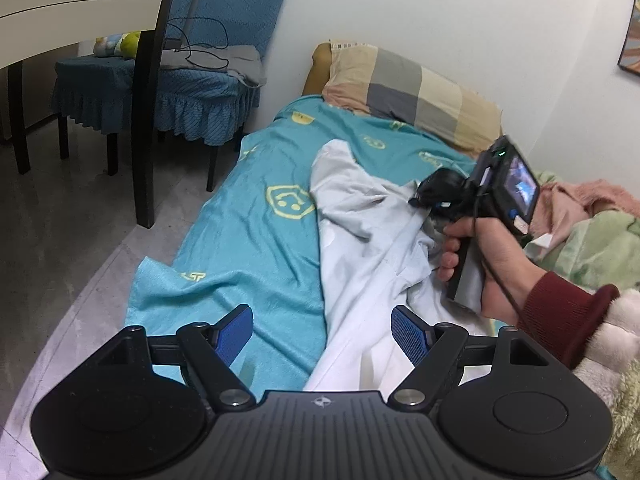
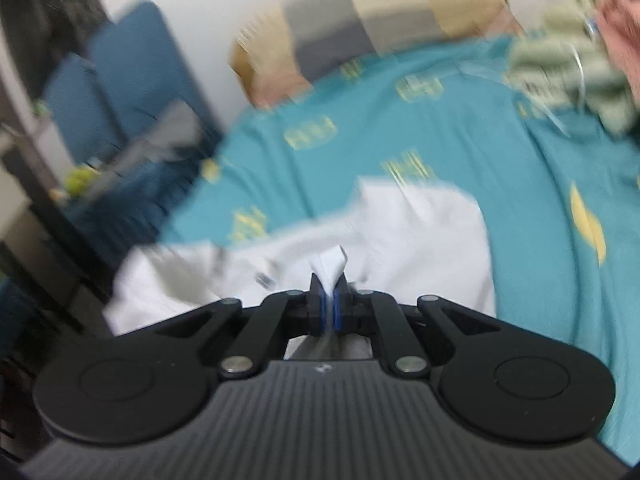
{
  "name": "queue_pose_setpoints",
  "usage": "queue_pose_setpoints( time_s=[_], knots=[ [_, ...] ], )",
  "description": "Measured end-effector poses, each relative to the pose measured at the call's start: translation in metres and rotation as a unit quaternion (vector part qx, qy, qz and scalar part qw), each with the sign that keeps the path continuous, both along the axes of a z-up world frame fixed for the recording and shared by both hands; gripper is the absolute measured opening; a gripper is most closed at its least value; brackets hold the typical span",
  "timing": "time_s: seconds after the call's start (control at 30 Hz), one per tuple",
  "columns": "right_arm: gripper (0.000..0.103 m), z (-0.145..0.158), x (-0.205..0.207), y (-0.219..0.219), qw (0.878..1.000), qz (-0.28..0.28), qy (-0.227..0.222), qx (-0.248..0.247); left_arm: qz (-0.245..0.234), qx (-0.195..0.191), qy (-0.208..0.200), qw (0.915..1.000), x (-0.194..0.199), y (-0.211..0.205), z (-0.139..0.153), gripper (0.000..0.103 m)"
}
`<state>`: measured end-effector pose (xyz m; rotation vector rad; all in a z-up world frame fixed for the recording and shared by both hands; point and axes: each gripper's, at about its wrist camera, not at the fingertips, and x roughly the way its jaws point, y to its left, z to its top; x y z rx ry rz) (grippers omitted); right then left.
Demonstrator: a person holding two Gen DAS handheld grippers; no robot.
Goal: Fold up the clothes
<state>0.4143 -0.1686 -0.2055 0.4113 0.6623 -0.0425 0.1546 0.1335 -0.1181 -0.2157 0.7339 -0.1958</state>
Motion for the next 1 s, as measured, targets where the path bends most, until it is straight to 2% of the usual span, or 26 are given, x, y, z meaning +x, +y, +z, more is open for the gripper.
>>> queue_pose_setpoints(
  time_s=[0.03, 0.13, 0.2, 0.27, 0.33, 0.4, 0.53, 0.63, 0.7, 0.77, 0.83, 0.87, 0.93, 1.0],
  knots=[
    [0.008, -0.007, 0.002, -0.001, 1.0, 0.001, 0.013, 0.0, 0.001, 0.004, 0.0, 1.0, 0.001, 0.001, -0.001, 0.078],
    [0.013, 0.002, -0.01, -0.004, 1.0, 0.013, 0.005, 0.023, 0.002, 0.005, 0.001, 1.0, 0.005, 0.001, -0.002, 0.078],
    [0.027, 0.016, -0.022, -0.007, 0.999, 0.031, 0.006, 0.038, -0.005, -0.006, 0.005, 1.0, 0.006, -0.003, -0.002, 0.078],
    [0.059, 0.038, -0.051, -0.008, 0.998, 0.05, -0.013, 0.034, -0.015, -0.011, 0.004, 0.9998, 0.004, -0.009, 0.0, 0.078],
    [0.067, 0.062, -0.088, -0.009, 0.997, 0.065, -0.031, 0.027, -0.03, -0.011, -0.003, 0.9995, 0.0, -0.015, 0.002, 0.078],
    [0.068, 0.085, -0.132, -0.01, 0.995, 0.082, -0.043, 0.03, -0.037, -0.013, -0.005, 0.9992, -0.005, -0.016, 0.005, 0.078],
    [0.068, 0.118, -0.225, -0.012, 0.994, 0.101, -0.041, 0.029, -0.039, 0.011, -0.013, 0.9991, -0.019, -0.022, 0.014, 0.078],
    [0.068, 0.132, -0.292, -0.012, 0.992, 0.115, -0.044, 0.022, -0.046, 0.056, -0.035, 0.9968, -0.04, -0.033, 0.032, 0.078],
    [0.068, 0.136, -0.332, -0.013, 0.991, 0.117, -0.056, 0.017, -0.061, 0.053, -0.053, 0.9953, -0.052, -0.037, 0.043, 0.081],
    [0.068, 0.13, -0.364, -0.018, 0.99, 0.118, -0.073, 0.031, -0.068, 0.05, -0.049, 0.9952, -0.056, -0.042, 0.048, 0.081],
    [0.068, 0.113, -0.383, -0.03, 0.988, 0.11, -0.077, 0.073, -0.061, 0.097, -0.049, 0.9922, -0.061, -0.051, 0.052, 0.08],
    [0.068, 0.111, -0.383, -0.032, 0.99, 0.099, -0.071, 0.064, -0.061, 0.115, -0.051, 0.9902, -0.065, -0.054, 0.053, 0.08],
    [0.07, 0.105, -0.382, -0.037, 0.994, 0.078, -0.058, 0.048, -0.066, 0.109, -0.037, 0.9912, -0.073, -0.05, 0.052, 0.08],
    [0.07, 0.104, -0.377, -0.041, 0.994, 0.074, -0.059, 0.053, -0.075, 0.103, -0.009, 0.9918, -0.077, -0.042, 0.048, 0.08]
  ],
)
